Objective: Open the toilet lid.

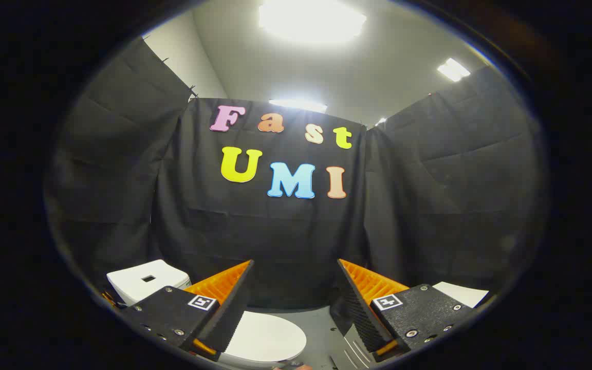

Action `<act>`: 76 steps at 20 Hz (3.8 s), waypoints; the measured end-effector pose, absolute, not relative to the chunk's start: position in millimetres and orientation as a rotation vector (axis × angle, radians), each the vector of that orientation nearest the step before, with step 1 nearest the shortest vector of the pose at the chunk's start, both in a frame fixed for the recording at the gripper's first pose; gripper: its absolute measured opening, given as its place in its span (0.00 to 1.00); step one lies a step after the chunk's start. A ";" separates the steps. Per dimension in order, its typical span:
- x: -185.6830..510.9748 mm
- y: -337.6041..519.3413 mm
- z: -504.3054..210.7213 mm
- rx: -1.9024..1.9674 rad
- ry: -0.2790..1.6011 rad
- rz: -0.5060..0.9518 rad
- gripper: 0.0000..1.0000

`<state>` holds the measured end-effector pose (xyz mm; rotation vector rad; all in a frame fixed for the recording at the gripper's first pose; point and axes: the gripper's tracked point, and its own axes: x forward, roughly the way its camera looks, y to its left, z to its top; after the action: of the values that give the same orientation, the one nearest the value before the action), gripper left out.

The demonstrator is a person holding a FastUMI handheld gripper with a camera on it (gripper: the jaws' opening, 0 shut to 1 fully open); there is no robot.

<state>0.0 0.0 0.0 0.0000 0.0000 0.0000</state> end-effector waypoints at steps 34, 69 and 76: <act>6.7 -3.5 -21.2 0.030 0.041 0.005 0.95; 2.3 -5.3 -365.2 0.805 0.618 -0.055 0.94; -4.9 -23.0 -437.1 0.912 0.706 -0.120 0.93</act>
<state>-4.9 -23.0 -437.1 0.9121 0.7060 -0.1205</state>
